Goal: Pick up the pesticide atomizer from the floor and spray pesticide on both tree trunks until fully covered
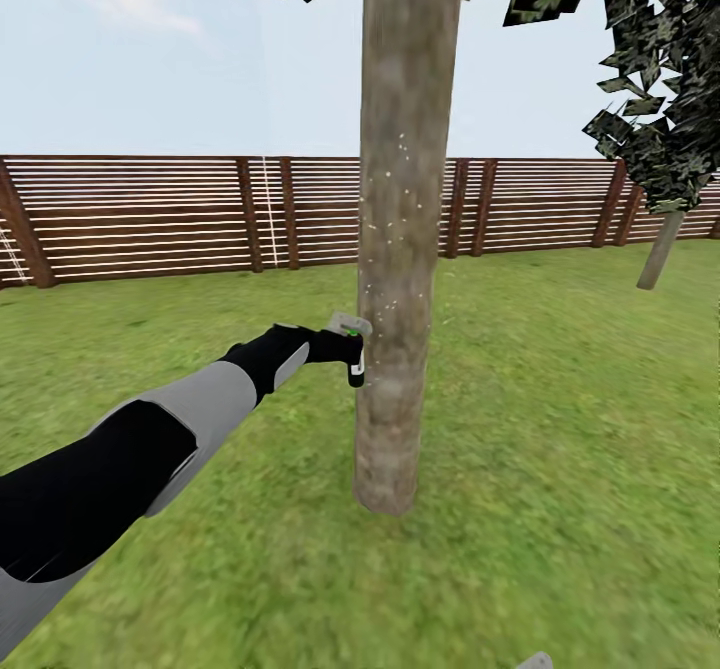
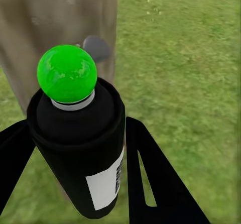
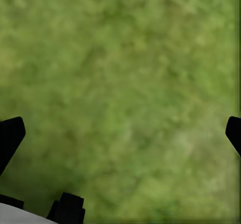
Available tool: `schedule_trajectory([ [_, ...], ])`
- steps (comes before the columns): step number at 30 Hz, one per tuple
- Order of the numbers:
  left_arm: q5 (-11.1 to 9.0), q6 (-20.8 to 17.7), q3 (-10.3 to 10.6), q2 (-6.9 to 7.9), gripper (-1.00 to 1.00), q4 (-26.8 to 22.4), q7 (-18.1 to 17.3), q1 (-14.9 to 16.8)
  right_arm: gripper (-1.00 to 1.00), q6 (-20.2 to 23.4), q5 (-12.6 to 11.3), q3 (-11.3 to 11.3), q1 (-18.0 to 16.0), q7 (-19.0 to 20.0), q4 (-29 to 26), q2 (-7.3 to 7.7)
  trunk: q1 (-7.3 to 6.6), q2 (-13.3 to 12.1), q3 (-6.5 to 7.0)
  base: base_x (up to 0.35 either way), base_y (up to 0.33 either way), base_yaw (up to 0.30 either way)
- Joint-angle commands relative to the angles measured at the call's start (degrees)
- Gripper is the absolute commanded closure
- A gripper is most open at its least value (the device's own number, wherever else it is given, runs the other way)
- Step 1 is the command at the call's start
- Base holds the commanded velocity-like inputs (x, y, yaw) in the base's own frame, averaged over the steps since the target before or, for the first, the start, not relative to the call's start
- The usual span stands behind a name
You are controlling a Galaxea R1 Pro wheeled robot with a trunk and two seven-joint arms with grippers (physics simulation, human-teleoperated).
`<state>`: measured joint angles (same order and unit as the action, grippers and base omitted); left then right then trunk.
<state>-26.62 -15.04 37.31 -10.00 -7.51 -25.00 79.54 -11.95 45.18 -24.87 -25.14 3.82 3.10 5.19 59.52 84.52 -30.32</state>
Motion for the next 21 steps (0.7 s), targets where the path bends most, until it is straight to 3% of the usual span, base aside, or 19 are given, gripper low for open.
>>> schedule_trajectory([
  [1, -0.01, 0.01, -0.05, 0.0, 1.0, -0.05, 0.04, 0.0, -1.0, 0.0, 0.0, 0.0, 0.0, 0.0, 0.0, 0.0, 0.0, 0.0, 0.0, -0.016, -0.042, 0.0],
  [7, -0.01, -0.03, 0.02, 0.0, 1.0, -0.72, 0.04, 0.0, -1.0, 0.0, 0.0, 0.0, 0.0, 0.01, 0.01, 0.06, 0.0, 0.0, 0.0, 0.114, -0.021, 0.0],
  [21, -0.06, -0.08, 0.0, 0.0, 1.0, -2.09, 0.08, 0.0, -1.0, 0.0, 0.0, 0.0, 0.0, -0.01, -0.01, 0.09, 0.0, 0.0, 0.0, 0.009, -0.154, 0.0],
])
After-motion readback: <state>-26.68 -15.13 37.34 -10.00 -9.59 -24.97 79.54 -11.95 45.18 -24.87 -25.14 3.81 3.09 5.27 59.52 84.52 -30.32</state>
